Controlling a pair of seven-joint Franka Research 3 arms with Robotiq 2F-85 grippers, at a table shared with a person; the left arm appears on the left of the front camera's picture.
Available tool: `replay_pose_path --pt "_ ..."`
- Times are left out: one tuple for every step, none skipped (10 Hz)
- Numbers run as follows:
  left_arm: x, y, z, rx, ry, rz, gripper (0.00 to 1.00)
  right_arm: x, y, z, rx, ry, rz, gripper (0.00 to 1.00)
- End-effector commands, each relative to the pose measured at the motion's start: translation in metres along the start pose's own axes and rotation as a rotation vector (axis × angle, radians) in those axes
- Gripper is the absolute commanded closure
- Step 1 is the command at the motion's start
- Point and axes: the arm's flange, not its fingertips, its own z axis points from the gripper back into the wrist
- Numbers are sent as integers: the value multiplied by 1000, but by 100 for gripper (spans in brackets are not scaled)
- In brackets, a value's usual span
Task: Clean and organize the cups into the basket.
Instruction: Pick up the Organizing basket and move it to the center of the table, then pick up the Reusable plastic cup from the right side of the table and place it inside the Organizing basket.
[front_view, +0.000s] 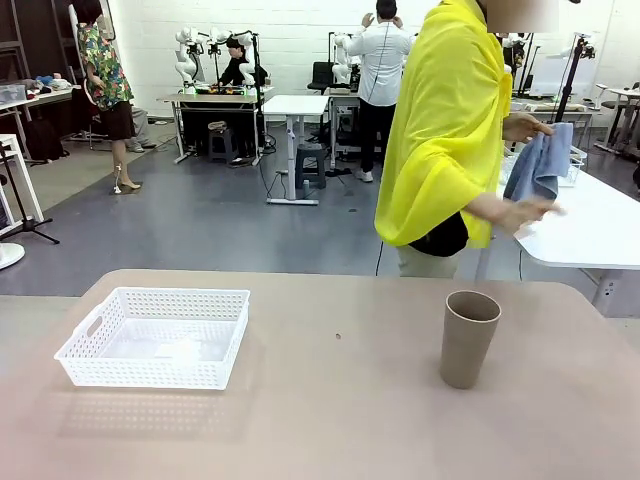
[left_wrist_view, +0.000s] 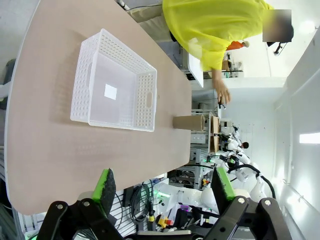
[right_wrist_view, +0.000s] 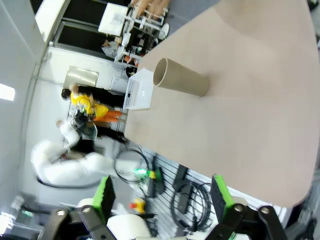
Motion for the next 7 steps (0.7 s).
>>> replay_pose_path --pt "15 -22 -14 139 -2 -96 0 13 -1 -22 15 149 280 0" --pt "23 -36 -27 244 -20 -174 0 26 -3 -42 -13 175 464 0" --pt "29 -48 -39 325 -25 -208 0 38 -6 -59 -40 209 648 0" --pt "33 -54 -56 490 -19 -248 0 47 -11 -74 -46 203 801 0" --pt "37 -60 -72 615 -35 -272 0 57 -16 -88 -104 160 897 0" --pt "38 -66 -90 720 -83 -316 0 68 -20 -103 -146 69 946 0" --pt "39 -70 -105 791 -112 -336 0 76 -22 -114 -165 -17 941 0"
